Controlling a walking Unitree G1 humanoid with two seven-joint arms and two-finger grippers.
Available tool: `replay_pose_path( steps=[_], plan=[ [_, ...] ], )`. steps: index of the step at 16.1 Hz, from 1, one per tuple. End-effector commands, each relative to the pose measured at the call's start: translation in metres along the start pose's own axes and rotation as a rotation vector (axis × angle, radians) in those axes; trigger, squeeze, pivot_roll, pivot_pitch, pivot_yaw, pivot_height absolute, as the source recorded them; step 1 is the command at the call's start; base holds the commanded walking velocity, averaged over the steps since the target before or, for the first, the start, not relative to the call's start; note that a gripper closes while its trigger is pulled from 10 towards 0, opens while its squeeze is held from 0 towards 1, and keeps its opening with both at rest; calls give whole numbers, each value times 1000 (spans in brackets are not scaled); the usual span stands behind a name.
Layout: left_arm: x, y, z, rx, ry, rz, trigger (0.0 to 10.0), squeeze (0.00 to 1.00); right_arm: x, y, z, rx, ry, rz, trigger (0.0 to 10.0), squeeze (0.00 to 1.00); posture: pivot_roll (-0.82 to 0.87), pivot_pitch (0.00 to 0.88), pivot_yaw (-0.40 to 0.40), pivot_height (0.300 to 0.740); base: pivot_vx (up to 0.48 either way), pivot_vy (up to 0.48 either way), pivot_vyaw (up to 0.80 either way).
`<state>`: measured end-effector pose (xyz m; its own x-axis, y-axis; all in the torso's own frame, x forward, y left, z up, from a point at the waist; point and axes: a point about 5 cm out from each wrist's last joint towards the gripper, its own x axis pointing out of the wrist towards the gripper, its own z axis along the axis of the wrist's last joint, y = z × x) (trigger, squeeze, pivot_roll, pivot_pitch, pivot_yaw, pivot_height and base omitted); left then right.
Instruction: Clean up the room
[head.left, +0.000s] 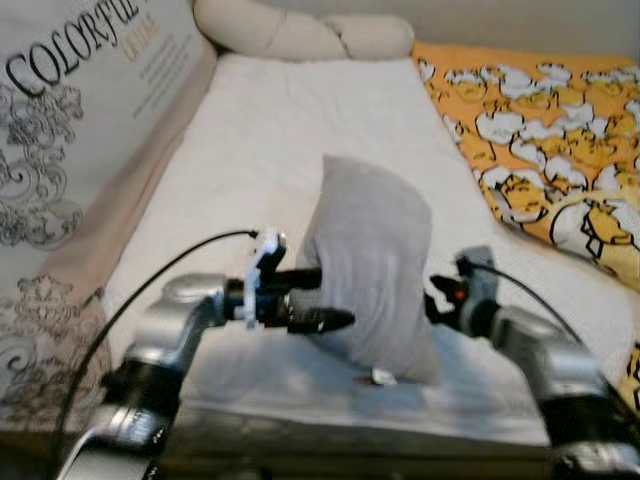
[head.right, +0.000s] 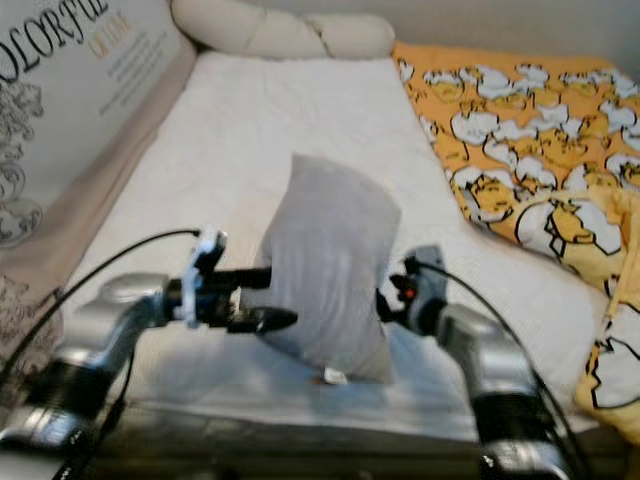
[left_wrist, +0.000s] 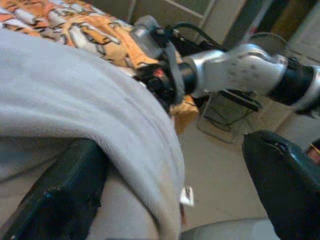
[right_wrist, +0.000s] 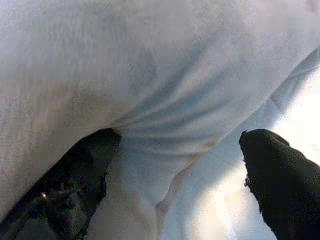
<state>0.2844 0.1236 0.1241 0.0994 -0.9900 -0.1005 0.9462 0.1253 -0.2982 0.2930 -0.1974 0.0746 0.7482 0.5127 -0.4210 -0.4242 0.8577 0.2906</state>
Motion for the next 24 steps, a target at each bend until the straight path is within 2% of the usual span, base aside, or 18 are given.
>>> replay_pose_path(
  steps=[1, 2, 3, 4, 5, 8, 9, 10, 11, 12, 14, 15, 16, 18, 20, 22, 24],
  plan=[
    [-1, -9, 4, 25, 16, -26, 10000, 0, -7, 3, 11, -22, -32, 38, 10000, 0, -4, 0, -42, 740, 0, 0, 0],
    [-9, -8, 0, 32, 42, 10, 10000, 0, -12, -4, 13, -31, -30, 2, 10000, 0, -4, 0, -41, 740, 0, 0, 0],
    [-29, -1, -11, 24, 95, 124, 10000, 0, -22, -19, 16, -7, -35, -75, 10000, 0, -5, 0, -41, 740, 0, 0, 0],
    [-35, 1, -12, 18, 107, 157, 10000, 0, -25, -23, 15, 10, -38, -91, 10000, 427, -5, 0, -41, 740, 0, 0, 0],
    [-54, 9, -12, -37, 119, 223, 10000, 0, -29, -28, 13, 40, -32, -107, 10000, 1000, -3, 0, -42, 740, 0, 0, 0],
    [-75, 24, -6, -77, 111, 351, 10000, 0, -30, -34, 5, 87, -24, -147, 10000, 1000, 3, 0, -44, 740, 0, 0, 0],
    [-78, 32, -5, -90, 93, 412, 10000, 212, -29, -40, 2, 79, -19, -202, 10000, 1000, 6, 0, -43, 740, 0, 0, 0],
    [-74, 47, -5, -97, 72, 539, 10000, 1000, -24, -42, 0, 115, -55, -215, 10000, 1000, 6, 0, -42, 740, 0, 0, 0],
    [-70, 55, -6, -100, 61, 615, 10000, 1000, -21, -43, -1, 133, -67, -231, 10000, 1000, 0, 0, -35, 740, 0, 0, 0],
    [-60, 65, -11, -137, 30, 699, 10000, 1000, -11, -42, -4, 171, -82, -243, 10000, 1000, -2, 0, -32, 740, 0, 0, 0],
    [-40, 72, -17, -227, -81, 737, 10000, 1000, 7, -36, -6, 295, -152, -232, 10000, 1000, -7, 0, -28, 740, 0, 0, 0],
    [-36, 74, -20, -267, -109, 752, 10000, 1000, 11, -33, -7, 333, -163, -229, 10000, 1000, -7, 0, -29, 740, 0, 0, 0],
    [-27, 74, -28, -339, -143, 755, 10000, 1000, 20, -28, -11, 410, -177, -209, 10000, 1000, -11, 0, -27, 740, 0, 0, 0],
    [-14, 71, -37, -421, -187, 723, 10000, 1000, 30, -19, -15, 481, -187, -172, 10000, 1000, -13, 0, -27, 740, 0, 0, 0],
    [11, 64, -51, -519, -244, 641, 10000, 1000, 44, -7, -24, 623, -178, -133, 10000, 1000, -12, 0, -29, 740, 0, 0, 0],
    [20, 60, -52, -541, -281, 586, 10000, 1000, 47, -4, -24, 668, -202, -98, 10000, 1000, -10, 0, -31, 740, 0, 0, 0],
    [28, 57, -51, -572, -333, 520, 10000, 1000, 50, 0, -27, 659, -191, -91, 10000, 1000, -2, 0, -37, 740, 0, 0, 0]
  ],
)
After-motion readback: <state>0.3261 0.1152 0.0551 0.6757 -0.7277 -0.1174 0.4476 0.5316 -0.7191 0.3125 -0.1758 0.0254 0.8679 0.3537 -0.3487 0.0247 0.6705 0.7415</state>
